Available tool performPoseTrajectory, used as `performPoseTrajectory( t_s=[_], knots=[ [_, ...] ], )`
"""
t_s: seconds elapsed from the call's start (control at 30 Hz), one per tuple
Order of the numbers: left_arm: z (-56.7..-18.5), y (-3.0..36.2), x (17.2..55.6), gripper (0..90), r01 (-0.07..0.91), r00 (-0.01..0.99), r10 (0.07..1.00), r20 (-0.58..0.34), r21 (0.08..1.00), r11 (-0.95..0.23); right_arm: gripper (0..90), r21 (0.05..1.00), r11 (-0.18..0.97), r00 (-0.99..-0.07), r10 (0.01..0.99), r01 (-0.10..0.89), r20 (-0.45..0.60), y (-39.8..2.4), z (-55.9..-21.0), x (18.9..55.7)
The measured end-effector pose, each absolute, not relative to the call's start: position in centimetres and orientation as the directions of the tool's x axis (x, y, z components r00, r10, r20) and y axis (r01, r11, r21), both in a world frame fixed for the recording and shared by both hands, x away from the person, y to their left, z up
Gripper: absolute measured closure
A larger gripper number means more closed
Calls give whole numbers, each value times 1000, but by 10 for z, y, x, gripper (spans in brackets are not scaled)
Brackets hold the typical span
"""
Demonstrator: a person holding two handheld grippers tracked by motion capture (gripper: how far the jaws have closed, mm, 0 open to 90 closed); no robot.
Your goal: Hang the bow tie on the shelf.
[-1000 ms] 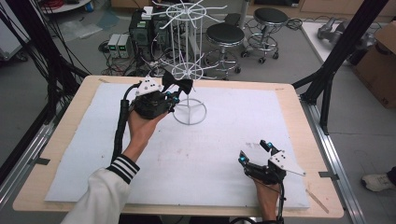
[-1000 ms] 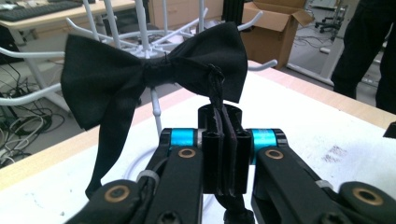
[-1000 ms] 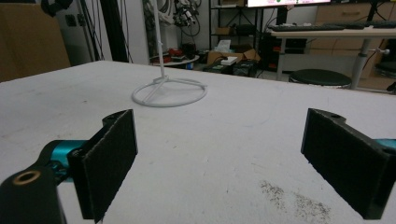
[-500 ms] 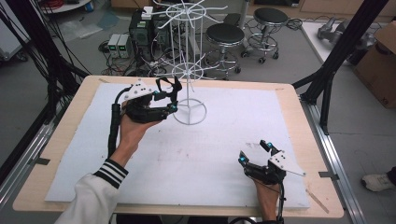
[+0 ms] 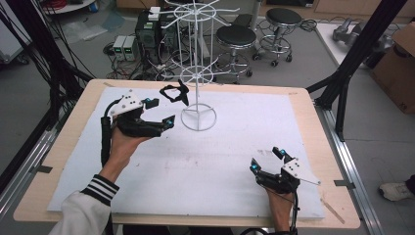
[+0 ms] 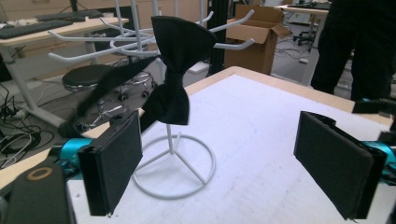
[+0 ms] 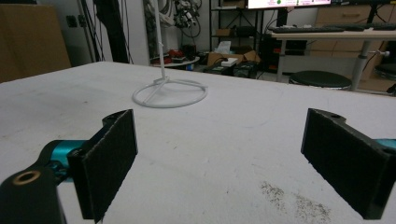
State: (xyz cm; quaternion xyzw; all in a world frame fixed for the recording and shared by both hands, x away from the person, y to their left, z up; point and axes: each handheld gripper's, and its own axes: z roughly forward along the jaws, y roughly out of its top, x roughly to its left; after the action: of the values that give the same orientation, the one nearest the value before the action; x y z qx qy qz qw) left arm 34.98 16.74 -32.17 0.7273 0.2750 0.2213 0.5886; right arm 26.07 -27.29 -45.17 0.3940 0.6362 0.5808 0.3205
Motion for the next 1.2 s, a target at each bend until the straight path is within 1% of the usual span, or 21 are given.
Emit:
performPoseTrajectory(
  t_s=[0.2, 0.33, 0.43, 0.53, 0.57, 0.67, 0.7, 0.77, 0.83, 0.97, 1.07, 1.2],
  knots=[
    [-331, 188, 331, 151, 92, 763, 646, 20, 986, -139, 97, 992, 23, -480, 877, 126, 40, -273, -452, 261],
    [-346, 210, 313, 151, 42, 752, 656, 62, 989, -142, 97, 992, 26, -478, 877, 122, 35, -272, -452, 261],
    [-354, 222, 307, 151, 43, 747, 662, 51, 991, -125, 97, 992, 26, -478, 878, 122, 35, -273, -452, 261],
    [-377, 245, 294, 151, 18, 722, 691, 47, 996, -87, 97, 992, 27, -478, 878, 121, 34, -272, -452, 261],
    [-377, 245, 294, 151, 18, 722, 691, 47, 996, -87, 97, 992, 27, -478, 878, 121, 34, -272, -452, 261],
    [-403, 266, 285, 151, 25, 698, 716, 26, 998, -61, 97, 992, 20, -474, 879, 126, 42, -272, -452, 260],
    [-403, 266, 285, 151, 25, 698, 716, 26, 998, -61, 97, 992, 20, -474, 879, 126, 42, -272, -452, 260],
    [-415, 271, 282, 151, 39, 688, 725, 12, 998, -54, 97, 992, 15, -472, 881, 126, 47, -272, -452, 260],
    [-425, 275, 279, 151, 39, 682, 731, 24, 997, -69, 97, 993, 24, -472, 881, 120, 36, -272, -452, 260],
    [-431, 277, 277, 151, 47, 672, 740, 40, 994, -96, 97, 992, 18, -470, 881, 127, 44, -272, -452, 260],
    [-439, 278, 274, 151, 29, 666, 744, 55, 995, -99, 97, 992, 15, -470, 881, 126, 46, -272, -452, 260],
    [-444, 279, 274, 151, 28, 665, 745, 53, 995, -96, 97, 992, 17, -471, 881, 124, 44, -272, -452, 260]
  ],
)
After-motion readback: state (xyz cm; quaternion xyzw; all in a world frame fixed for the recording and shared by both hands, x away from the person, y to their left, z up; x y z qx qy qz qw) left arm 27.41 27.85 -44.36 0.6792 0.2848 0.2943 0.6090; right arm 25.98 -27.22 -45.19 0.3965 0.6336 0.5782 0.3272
